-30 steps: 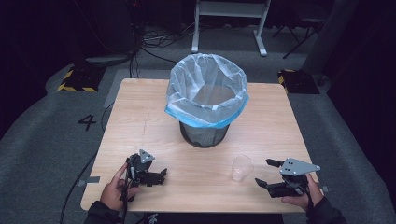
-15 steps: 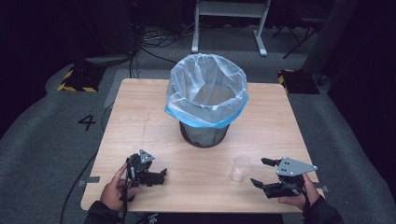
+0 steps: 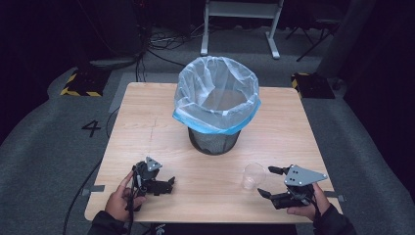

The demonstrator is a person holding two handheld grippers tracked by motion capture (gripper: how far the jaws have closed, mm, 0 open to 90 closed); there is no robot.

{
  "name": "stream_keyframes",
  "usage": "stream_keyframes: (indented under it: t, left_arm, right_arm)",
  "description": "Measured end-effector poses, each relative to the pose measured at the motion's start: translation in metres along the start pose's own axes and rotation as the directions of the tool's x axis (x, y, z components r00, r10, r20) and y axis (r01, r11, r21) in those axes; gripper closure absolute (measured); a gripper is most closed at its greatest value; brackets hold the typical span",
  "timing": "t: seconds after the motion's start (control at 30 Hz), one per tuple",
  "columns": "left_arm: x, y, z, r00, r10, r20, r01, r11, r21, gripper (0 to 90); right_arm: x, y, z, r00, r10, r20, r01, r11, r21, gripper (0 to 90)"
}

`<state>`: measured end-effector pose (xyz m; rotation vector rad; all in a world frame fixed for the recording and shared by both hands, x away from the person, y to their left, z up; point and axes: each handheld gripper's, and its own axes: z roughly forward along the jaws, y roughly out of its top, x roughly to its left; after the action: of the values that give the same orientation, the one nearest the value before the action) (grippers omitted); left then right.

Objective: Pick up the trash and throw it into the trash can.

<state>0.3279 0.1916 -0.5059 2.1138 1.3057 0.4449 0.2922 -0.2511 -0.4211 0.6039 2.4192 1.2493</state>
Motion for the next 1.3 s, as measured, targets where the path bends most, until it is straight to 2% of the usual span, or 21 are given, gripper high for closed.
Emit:
stream_keyframes:
  t: [0.07, 0.17, 0.47, 0.63, 0.8, 0.83, 0.87, 0.9, 0.97, 1.0, 1.2, 1.23, 1.3]
  left_arm:
    - [0.0, 0.0, 0.0, 1.0, 0.0, 0.0, 0.0, 1.0, 0.0, 0.1]
    - [0.0, 0.0, 0.0, 1.0, 0.0, 0.0, 0.0, 1.0, 0.0, 0.1]
    - [0.0, 0.0, 0.0, 1.0, 0.0, 0.0, 0.0, 1.0, 0.0, 0.1]
    - [0.0, 0.0, 0.0, 1.0, 0.0, 0.0, 0.0, 1.0, 0.0, 0.1]
    - [0.0, 0.0, 0.0, 1.0, 0.0, 0.0, 0.0, 1.0, 0.0, 0.1]
    - [0.0, 0.0, 0.0, 1.0, 0.0, 0.0, 0.0, 1.0, 0.0, 0.1]
    - [0.0, 0.0, 0.0, 1.0, 0.0, 0.0, 0.0, 1.0, 0.0, 0.1]
    - [0.0, 0.0, 0.0, 1.0, 0.0, 0.0, 0.0, 1.0, 0.0, 0.1]
    - [0.0, 0.0, 0.0, 1.0, 0.0, 0.0, 0.0, 1.0, 0.0, 0.1]
    - [0.0, 0.0, 0.0, 1.0, 0.0, 0.0, 0.0, 1.0, 0.0, 0.1]
    - [0.0, 0.0, 0.0, 1.0, 0.0, 0.0, 0.0, 1.0, 0.0, 0.1]
    - [0.0, 0.0, 0.0, 1.0, 0.0, 0.0, 0.0, 1.0, 0.0, 0.1]
    - [0.0, 0.0, 0.0, 1.0, 0.0, 0.0, 0.0, 1.0, 0.0, 0.1]
  right_arm:
    - [0.001, 0.001, 0.0, 0.9999, 0.011, -0.001, -0.011, 1.0, 0.007, 20.1]
    - [0.004, 0.003, 0.003, 0.9999, 0.002, -0.014, -0.002, 1.0, -0.003, 20.3]
    - [0.008, 0.006, 0.013, 0.9991, -0.029, -0.031, 0.029, 1.0, 0.012, 21.2]
    - [0.011, 0.007, 0.018, 0.9989, -0.025, -0.041, 0.026, 0.999, 0.021, 22.6]
    - [0.01, 0.007, 0.024, 0.9988, -0.035, -0.035, 0.036, 0.999, 0.027, 27.6]
    - [0.009, 0.006, 0.026, 0.9989, -0.032, -0.035, 0.033, 0.999, 0.032, 29.1]
    - [0.011, 0.005, 0.027, 0.9992, -0.009, -0.04, 0.01, 0.999, 0.031, 30.7]
    - [0.009, 0.004, 0.028, 0.9991, -0.025, -0.034, 0.026, 0.999, 0.042, 32.4]
    - [0.009, 0.004, 0.029, 0.9989, -0.026, -0.039, 0.028, 0.999, 0.04, 33.3]
    - [0.009, 0.003, 0.031, 0.9991, -0.03, -0.03, 0.031, 0.999, 0.044, 38.7]
    - [0.009, 0.0, 0.033, 0.9994, -0.02, -0.029, 0.021, 0.998, 0.056, 45.1]
    - [0.008, 0.0, 0.033, 0.9988, -0.027, -0.041, 0.029, 0.999, 0.039, 53.5]
    - [0.007, -0.001, 0.034, 0.9984, -0.027, -0.05, 0.029, 0.999, 0.04, 55.9]
